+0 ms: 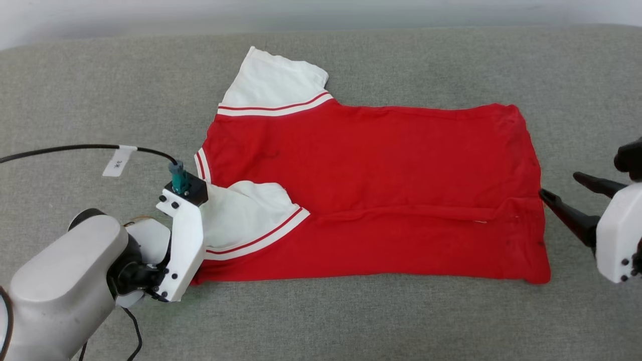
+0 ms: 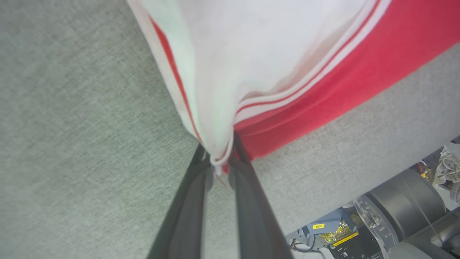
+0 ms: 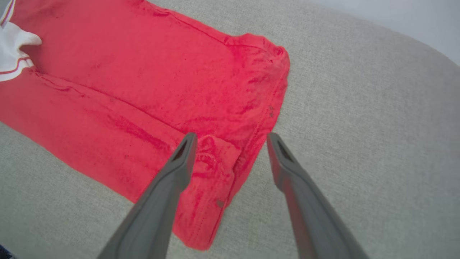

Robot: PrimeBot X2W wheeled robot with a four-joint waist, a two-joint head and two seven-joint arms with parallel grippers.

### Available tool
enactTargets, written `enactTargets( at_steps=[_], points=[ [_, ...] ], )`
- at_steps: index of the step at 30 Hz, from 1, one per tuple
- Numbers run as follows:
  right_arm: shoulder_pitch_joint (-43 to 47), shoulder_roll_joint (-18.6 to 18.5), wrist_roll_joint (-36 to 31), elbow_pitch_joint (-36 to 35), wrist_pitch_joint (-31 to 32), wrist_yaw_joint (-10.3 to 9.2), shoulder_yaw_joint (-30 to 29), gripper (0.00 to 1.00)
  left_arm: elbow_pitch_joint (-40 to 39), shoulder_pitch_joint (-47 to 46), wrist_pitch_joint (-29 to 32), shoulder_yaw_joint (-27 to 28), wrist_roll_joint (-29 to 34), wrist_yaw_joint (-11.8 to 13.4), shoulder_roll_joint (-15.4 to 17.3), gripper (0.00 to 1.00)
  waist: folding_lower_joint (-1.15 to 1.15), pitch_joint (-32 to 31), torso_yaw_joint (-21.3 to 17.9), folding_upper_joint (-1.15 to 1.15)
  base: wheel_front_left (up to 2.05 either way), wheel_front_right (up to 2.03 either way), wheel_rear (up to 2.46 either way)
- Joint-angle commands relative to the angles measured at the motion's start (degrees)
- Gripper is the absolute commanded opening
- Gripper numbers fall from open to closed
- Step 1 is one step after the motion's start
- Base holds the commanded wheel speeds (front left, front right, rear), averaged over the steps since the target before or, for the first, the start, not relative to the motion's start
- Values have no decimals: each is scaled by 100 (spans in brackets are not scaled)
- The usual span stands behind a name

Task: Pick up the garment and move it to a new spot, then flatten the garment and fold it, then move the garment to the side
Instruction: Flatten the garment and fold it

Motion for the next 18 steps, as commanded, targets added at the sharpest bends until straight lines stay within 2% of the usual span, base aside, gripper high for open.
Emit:
enactTargets(
  at_steps=[1, 7, 9, 14, 18],
  points=[
    [-159, -109, 71, -11, 183, -7, 25, 100, -28, 27, -31, -81, 29, -34, -17, 0, 0, -63, -3, 0, 0, 0, 0],
    [-687, -705, 524, 33, 1694, -7, 486, 100, -300, -177, -134, -123, -12, -68, 131, 0, 0, -134, 39, 0, 0, 0, 0],
    [-856, -804, 692, 117, 2164, -7, 627, 100, -374, -201, -145, -146, -28, -69, 153, 0, 0, -120, 62, 0, 0, 0, 0],
    [-989, -703, 971, 489, 3011, -6, 807, 100, -512, -336, -187, -201, -33, -73, 188, 0, 0, -21, 140, 0, 0, 0, 0],
    [-836, -404, 984, 829, 3227, -6, 899, 100, -612, -428, -223, -281, -6, -76, 181, 0, 0, 83, 215, 0, 0, 0, 0]
  ],
)
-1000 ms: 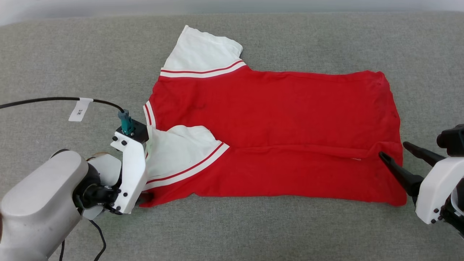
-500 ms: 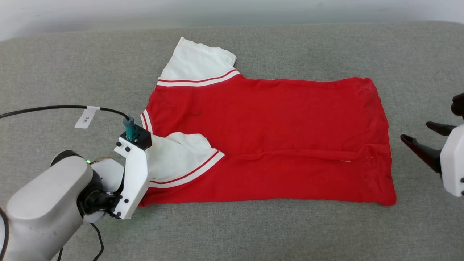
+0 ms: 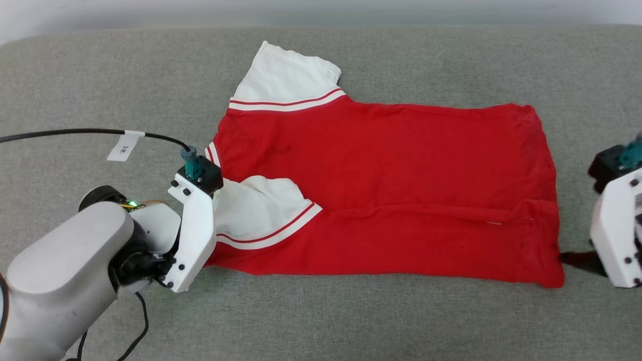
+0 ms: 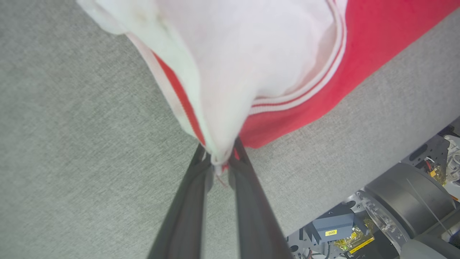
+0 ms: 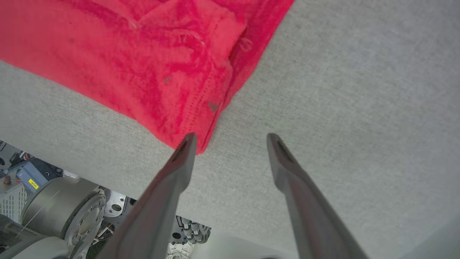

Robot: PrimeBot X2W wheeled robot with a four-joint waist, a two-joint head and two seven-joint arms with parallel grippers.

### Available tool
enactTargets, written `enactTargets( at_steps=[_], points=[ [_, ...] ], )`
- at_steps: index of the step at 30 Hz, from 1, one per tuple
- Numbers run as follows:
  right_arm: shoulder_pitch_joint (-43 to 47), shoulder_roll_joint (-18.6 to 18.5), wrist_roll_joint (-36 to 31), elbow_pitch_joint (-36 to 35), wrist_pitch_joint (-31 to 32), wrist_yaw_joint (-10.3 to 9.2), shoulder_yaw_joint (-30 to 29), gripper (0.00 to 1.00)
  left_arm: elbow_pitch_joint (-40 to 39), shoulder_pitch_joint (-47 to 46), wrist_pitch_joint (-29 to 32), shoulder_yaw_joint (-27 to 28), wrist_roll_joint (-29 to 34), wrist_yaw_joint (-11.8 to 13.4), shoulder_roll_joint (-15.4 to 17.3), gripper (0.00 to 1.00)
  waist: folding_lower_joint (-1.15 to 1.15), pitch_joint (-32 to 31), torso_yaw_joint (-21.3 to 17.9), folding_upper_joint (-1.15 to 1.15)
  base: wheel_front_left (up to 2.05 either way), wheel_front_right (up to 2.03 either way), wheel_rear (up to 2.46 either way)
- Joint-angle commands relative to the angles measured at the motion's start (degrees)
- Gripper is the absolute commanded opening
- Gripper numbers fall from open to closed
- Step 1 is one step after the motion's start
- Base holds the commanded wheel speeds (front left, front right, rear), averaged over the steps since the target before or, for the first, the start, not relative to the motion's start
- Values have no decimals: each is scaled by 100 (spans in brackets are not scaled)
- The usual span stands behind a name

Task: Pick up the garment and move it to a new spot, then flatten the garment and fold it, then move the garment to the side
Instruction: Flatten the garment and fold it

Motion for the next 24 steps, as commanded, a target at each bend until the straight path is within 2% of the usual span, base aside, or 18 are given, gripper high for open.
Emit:
enactTargets(
  at_steps=[1, 8, 11, 12, 13, 14, 23, 24],
  points=[
    [125, 154, 25, 126, -19, -5, 13, 100, -35, -78, -42, -28, 28, -6, -1, 0, 0, 61, 43, 0, 0, 0, 0],
    [556, 763, -31, 743, -387, -4, 386, 100, -72, -117, -161, -153, 0, -7, 70, 0, 0, 184, 91, 0, 0, 0, 0],
    [579, 841, -26, 846, -584, -3, 603, 100, -20, -82, -228, -199, -20, -8, 99, 0, 0, 176, 74, 0, 0, 0, 0],
    [536, 837, 6, 863, -657, -3, 639, 69, 0, -55, -251, -215, -34, -7, 111, 0, 0, 155, 61, 0, 0, 0, 0],
    [490, 812, 36, 868, -739, -3, 670, 18, 25, -17, -273, -230, -47, -7, 113, 0, 0, 114, 47, 0, 0, 0, 0],
    [428, 764, 41, 863, -818, -3, 695, 0, 50, 32, -315, -240, -64, -7, 129, 0, 0, 63, 26, 0, 0, 0, 0],
    [181, 188, 316, 591, -1446, -5, 861, 0, -4, 424, -614, -342, -189, -6, 326, 0, 0, -459, -72, 0, 0, 0, 0],
    [255, -7, 399, 492, -1569, -5, 893, 0, -78, 499, -636, -366, -235, -4, 362, 0, 0, -562, -51, 0, 0, 0, 0]
  ],
)
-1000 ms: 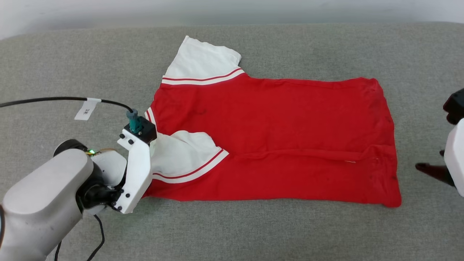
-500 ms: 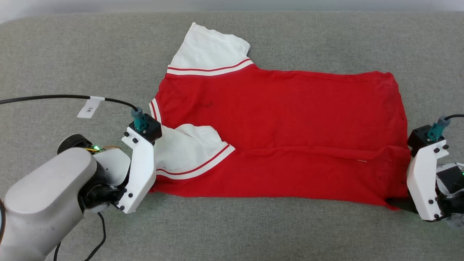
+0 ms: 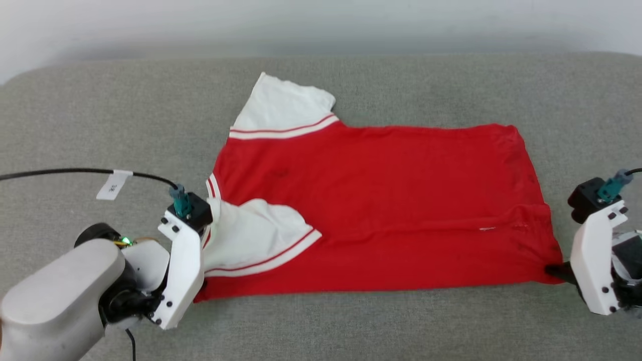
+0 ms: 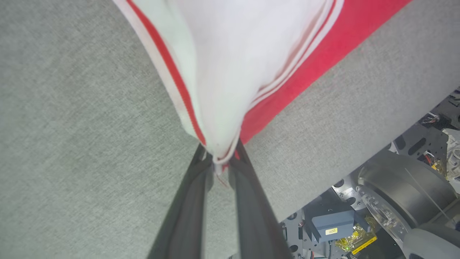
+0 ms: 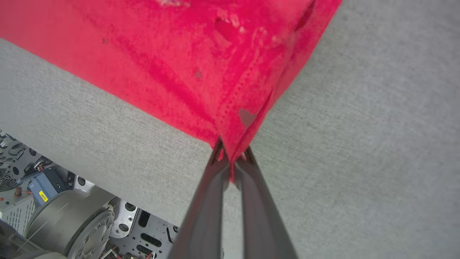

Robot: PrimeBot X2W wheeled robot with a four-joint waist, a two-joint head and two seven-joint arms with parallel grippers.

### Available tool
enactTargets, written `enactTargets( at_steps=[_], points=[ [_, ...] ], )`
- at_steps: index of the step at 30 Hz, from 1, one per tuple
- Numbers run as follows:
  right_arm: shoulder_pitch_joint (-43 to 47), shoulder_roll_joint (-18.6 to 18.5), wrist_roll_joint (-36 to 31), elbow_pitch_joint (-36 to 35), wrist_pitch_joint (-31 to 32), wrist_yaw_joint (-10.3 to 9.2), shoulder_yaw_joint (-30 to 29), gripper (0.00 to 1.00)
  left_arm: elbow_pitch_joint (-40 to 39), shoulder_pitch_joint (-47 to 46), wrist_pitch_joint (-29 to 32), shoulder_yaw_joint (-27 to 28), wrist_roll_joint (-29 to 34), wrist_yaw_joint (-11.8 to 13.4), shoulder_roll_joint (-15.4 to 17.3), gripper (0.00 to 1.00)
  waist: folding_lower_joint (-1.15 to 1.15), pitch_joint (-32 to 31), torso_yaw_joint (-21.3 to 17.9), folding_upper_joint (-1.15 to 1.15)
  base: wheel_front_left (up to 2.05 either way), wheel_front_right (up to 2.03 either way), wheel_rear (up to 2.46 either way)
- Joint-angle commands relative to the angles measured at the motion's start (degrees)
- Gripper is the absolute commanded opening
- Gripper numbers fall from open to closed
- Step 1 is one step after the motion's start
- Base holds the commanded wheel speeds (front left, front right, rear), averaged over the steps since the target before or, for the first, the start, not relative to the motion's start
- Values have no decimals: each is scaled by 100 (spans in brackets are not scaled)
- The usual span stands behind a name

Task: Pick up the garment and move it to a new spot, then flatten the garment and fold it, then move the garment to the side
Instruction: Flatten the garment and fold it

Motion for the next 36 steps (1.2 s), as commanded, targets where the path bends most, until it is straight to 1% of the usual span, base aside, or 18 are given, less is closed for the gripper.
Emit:
enactTargets(
  at_steps=[1, 2, 3, 7, 13, 16, 19, 20, 21, 22, 25, 26, 28, 29, 31, 33, 36],
  points=[
    [100, -162, 70, -82, -106, -5, 21, 0, -53, 115, -35, -23, -46, 2, 59, 0, 0, -156, 22, 0, 0, 0, 0],
    [167, -237, 126, -132, -166, -5, 32, 0, -81, 165, -39, -41, -49, 2, 93, 0, 0, -203, 35, 0, 0, 0, 0],
    [167, -237, 126, -132, -166, -5, 32, 0, -81, 165, -39, -41, -49, 2, 93, 0, 0, -203, 35, 0, 0, 0, 0],
    [426, -520, 314, -330, -344, -6, 50, 0, -211, 393, -100, -98, -76, 32, 241, 0, 0, -321, 69, 0, 0, 0, 0],
    [940, -744, 464, -555, -420, -6, 177, 0, -444, 805, -293, -102, -241, 221, 354, 0, 0, -347, 78, 0, 0, 0, 0],
    [1091, -729, 375, -540, -408, -6, 237, 0, -482, 946, -346, -141, -248, 303, 392, 0, 0, -288, 61, 0, 0, 0, 0],
    [1188, -566, 296, -419, -449, -6, 288, 0, -433, 967, -426, -137, -197, 363, 354, 0, 0, -233, 60, 0, 0, 0, 0],
    [1200, -515, 267, -370, -470, -6, 284, 17, -406, 955, -454, -122, -185, 399, 331, 43, 0, -219, 69, 0, 0, 0, 0],
    [1189, -477, 238, -326, -520, -6, 282, 50, -385, 926, -486, -109, -150, 433, 311, 100, 0, -209, 75, 0, 0, 0, 0],
    [1168, -435, 203, -310, -592, -6, 254, 100, -392, 880, -522, -89, -122, 427, 304, 100, 0, -203, 73, 0, 0, 0, 0],
    [1084, -349, 97, -325, -861, -6, 163, 100, -384, 747, -620, -2, -99, 411, 328, 100, 0, -231, 59, 0, 0, 0, 0],
    [1048, -349, 49, -364, -962, -6, 127, 100, -384, 725, -661, 63, -187, 408, 320, 100, 0, -254, 54, 0, 0, 0, 0],
    [985, -443, -160, -540, -1189, -5, 123, 100, -369, 616, -779, 266, -321, 471, 290, 100, 0, -307, 38, 0, 0, 0, 0],
    [947, -467, -256, -608, -1361, -6, 81, 100, -377, 510, -825, 323, -256, 482, 325, 100, 0, -330, 22, 0, 0, 0, 0],
    [882, -415, -471, -753, -1802, -6, -77, 100, -376, 336, -891, 389, -128, 464, 366, 100, 0, -364, -14, 0, 0, 0, 0],
    [828, -340, -743, -906, -2249, -5, -228, 100, -357, 187, -1024, 514, -103, 473, 335, 100, 0, -387, -74, 0, 0, 0, 0],
    [779, -65, -1177, -1070, -3020, -5, -674, 100, -283, -120, -1325, 744, 40, 497, 317, 100, 0, -349, -195, 0, 0, 0, 0]
  ],
)
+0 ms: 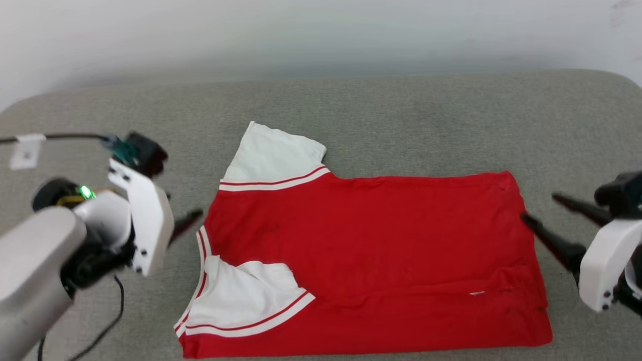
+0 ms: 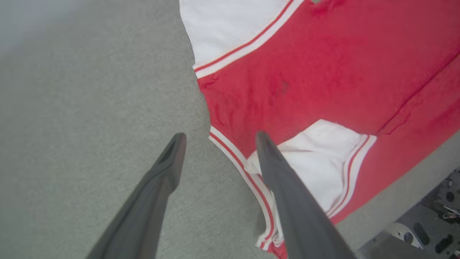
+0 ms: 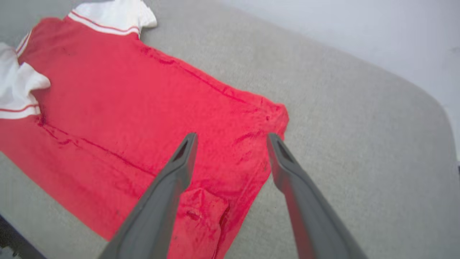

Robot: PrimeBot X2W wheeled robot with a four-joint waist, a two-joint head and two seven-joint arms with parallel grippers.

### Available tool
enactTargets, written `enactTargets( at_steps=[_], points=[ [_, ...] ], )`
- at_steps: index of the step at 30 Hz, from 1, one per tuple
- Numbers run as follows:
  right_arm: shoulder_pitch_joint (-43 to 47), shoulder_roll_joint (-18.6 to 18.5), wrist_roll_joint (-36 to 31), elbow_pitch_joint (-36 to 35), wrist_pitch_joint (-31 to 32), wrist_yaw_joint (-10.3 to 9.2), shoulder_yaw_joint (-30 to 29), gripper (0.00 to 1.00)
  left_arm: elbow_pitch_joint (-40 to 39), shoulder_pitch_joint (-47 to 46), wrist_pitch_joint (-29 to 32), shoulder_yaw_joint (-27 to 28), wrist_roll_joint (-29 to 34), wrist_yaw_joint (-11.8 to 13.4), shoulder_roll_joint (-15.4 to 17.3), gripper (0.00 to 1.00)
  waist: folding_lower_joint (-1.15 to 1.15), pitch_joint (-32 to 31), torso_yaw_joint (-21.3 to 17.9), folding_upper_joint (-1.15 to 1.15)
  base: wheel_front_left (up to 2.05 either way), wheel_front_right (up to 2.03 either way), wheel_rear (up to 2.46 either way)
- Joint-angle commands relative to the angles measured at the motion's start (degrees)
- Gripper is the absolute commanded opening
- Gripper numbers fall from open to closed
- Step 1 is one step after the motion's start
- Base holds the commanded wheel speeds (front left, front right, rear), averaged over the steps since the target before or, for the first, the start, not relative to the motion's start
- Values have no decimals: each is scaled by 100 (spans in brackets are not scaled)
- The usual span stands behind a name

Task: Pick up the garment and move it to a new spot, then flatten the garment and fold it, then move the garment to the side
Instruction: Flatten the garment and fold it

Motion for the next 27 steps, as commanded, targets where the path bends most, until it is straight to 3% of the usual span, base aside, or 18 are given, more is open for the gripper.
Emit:
enactTargets(
  at_steps=[1, 8, 16, 22, 27],
  points=[
    [-49, 143, -153, -56, -230, -6, -166, 100, 61, -149, -101, 83, 61, 48, -32, 100, 0, 49, -84, 0, 0, 0, 0],
    [346, 1091, -1259, -535, -1683, -6, -1403, 100, 509, -862, -598, 456, 407, 257, -211, 100, 0, 440, -348, 0, 0, 0, 0],
    [1107, 2189, -2192, -1425, -2368, -5, -2261, 100, 1259, -1992, -624, 611, 793, 184, -539, 100, 0, 1186, -557, 0, 0, 0, 0],
    [1208, 2614, -2456, -1772, -2439, -6, -2367, 100, 1761, -2784, 22, 486, 848, -52, -782, 100, 0, 1729, -723, 0, 0, 0, 0],
    [1004, 2606, -2559, -1918, -2377, -6, -2232, 100, 2073, -3334, 1125, 353, 604, -245, -895, 100, 0, 2188, -875, 0, 0, 0, 0]
  ],
)
